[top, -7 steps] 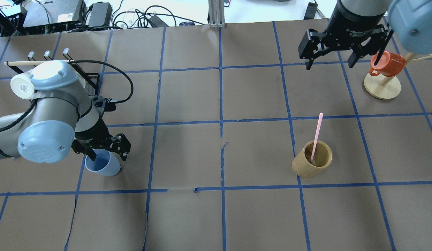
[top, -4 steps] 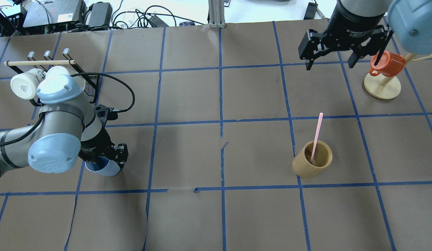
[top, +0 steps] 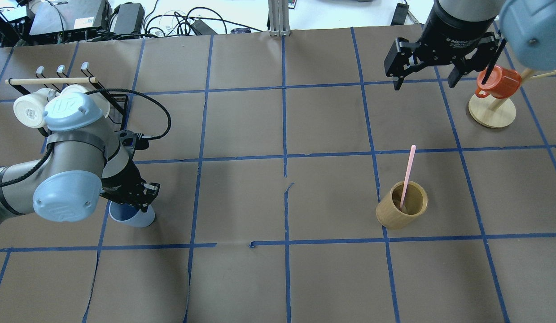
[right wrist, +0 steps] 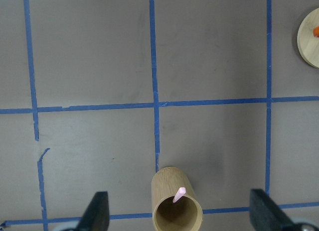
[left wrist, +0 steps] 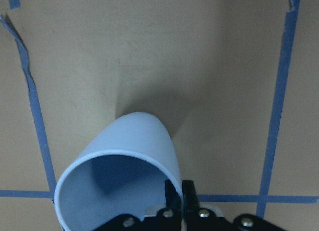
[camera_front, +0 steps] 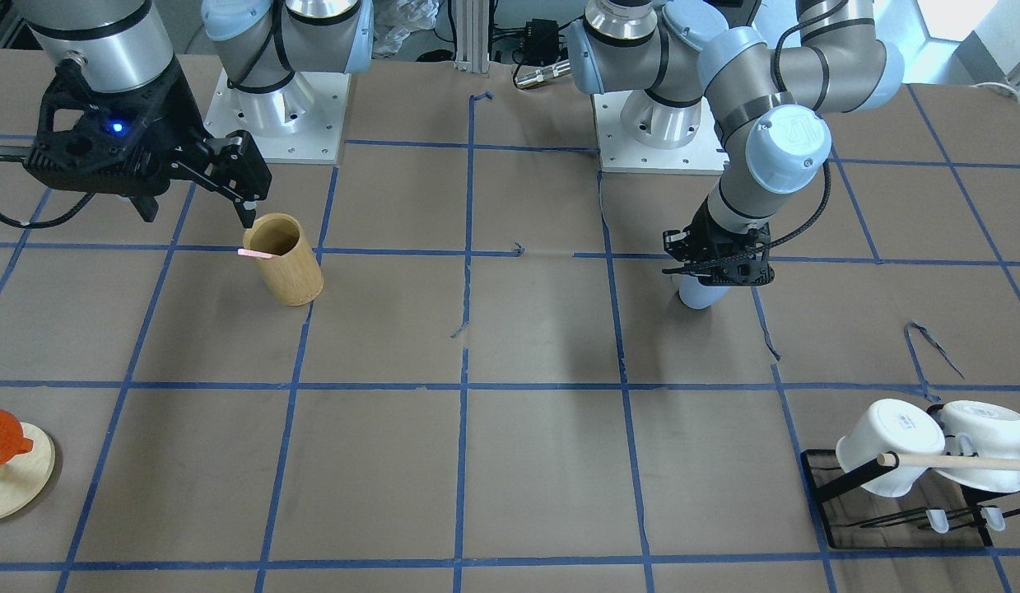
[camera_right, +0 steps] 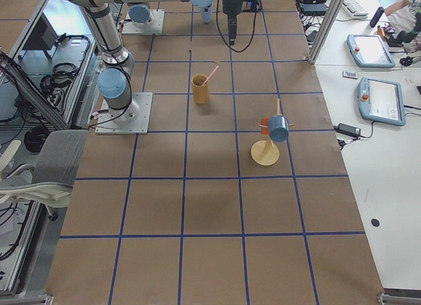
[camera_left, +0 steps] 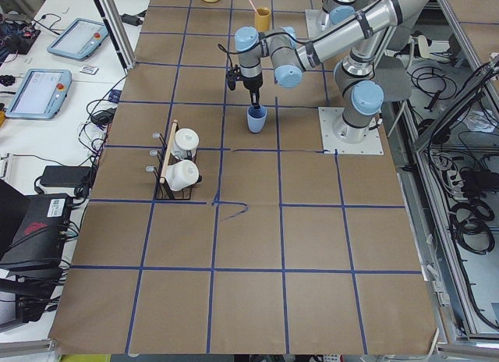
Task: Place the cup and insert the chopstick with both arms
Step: 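Carry the light blue cup with the left gripper toward the table center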
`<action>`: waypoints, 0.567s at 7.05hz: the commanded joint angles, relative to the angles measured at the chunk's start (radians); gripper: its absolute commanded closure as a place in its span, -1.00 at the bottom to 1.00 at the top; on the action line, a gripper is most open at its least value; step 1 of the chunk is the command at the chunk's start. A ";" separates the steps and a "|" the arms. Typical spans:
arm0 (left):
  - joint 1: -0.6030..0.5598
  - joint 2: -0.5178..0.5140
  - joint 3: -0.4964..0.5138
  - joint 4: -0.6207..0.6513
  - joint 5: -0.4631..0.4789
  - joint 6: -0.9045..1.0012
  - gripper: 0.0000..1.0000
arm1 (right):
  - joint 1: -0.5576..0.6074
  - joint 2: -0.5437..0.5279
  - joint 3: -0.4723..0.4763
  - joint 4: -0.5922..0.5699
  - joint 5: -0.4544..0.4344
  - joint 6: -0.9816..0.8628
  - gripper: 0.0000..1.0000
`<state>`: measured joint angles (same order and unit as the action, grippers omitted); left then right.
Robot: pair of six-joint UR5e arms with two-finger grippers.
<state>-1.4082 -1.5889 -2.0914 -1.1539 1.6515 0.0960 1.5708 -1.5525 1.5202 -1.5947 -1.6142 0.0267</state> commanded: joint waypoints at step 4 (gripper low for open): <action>-0.291 -0.167 0.345 -0.083 -0.113 -0.473 1.00 | 0.000 0.000 0.000 -0.001 -0.001 -0.001 -1.00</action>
<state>-1.6215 -1.6991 -1.8242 -1.2387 1.5573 -0.2729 1.5708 -1.5524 1.5202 -1.5953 -1.6152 0.0261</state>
